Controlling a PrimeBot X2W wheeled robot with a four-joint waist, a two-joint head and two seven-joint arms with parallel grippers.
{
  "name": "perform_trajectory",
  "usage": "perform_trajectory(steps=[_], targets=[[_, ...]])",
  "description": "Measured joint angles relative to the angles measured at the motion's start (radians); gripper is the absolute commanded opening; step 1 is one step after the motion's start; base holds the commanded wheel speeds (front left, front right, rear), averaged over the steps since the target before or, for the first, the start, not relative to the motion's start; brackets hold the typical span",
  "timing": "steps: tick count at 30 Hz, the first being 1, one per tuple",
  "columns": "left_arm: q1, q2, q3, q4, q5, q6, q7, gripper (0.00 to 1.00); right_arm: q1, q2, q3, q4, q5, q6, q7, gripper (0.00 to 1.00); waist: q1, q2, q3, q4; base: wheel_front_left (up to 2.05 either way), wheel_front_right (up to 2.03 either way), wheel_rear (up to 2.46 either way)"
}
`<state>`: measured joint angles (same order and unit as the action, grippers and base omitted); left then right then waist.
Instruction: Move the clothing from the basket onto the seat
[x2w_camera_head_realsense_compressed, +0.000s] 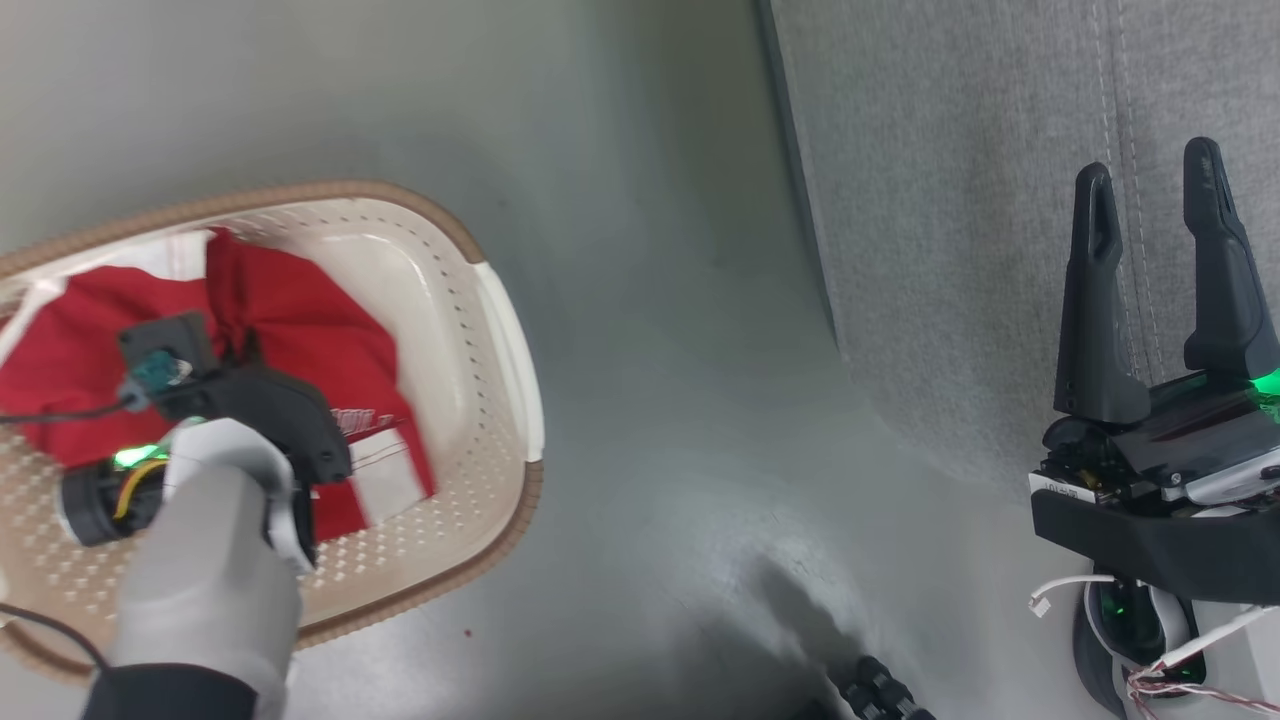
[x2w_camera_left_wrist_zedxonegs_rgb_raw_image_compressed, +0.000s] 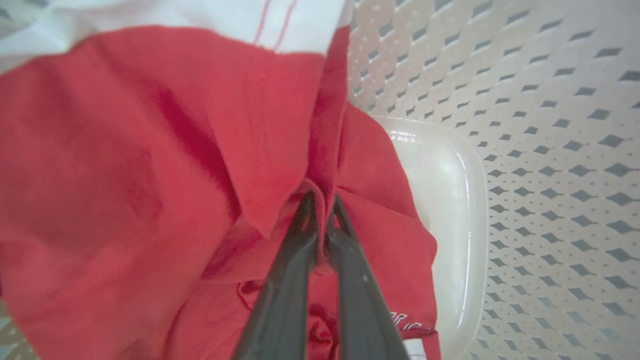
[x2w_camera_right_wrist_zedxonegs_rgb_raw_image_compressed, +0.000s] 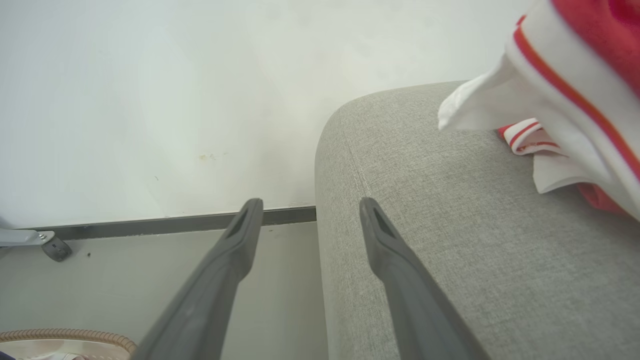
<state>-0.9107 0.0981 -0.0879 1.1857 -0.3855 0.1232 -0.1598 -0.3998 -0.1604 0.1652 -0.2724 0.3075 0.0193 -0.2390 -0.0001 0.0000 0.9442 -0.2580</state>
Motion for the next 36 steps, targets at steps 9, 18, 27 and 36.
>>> perform_trajectory(steps=[9, 18, 27, 36], targets=[[0.064, -0.035, -0.013, 0.001, -0.015, -0.028, -0.062, 0.00, -0.001, -0.018, -0.004, 0.078, -0.005, 0.016, 0.000, 1.00, 0.0000, 0.0000, -0.084, 0.053, 0.00, 0.00, 0.00], [0.133, -0.058, -0.023, -0.007, -0.029, -0.062, -0.083, 0.00, 0.002, -0.036, -0.006, 0.172, -0.006, 0.025, 0.000, 1.00, -0.0001, -0.0001, -0.199, 0.108, 0.00, 0.00, 0.00], [0.188, -0.065, -0.025, -0.041, -0.036, -0.081, -0.089, 0.00, 0.033, -0.048, -0.012, 0.250, -0.006, 0.030, 0.000, 1.00, -0.0001, 0.0000, -0.328, 0.165, 0.00, 0.00, 0.00], [0.261, -0.066, -0.025, -0.134, -0.035, -0.098, -0.090, 0.00, 0.078, -0.048, -0.003, 0.320, -0.005, 0.034, 0.000, 1.00, -0.0001, -0.0001, -0.463, 0.215, 0.00, 0.00, 0.00]])
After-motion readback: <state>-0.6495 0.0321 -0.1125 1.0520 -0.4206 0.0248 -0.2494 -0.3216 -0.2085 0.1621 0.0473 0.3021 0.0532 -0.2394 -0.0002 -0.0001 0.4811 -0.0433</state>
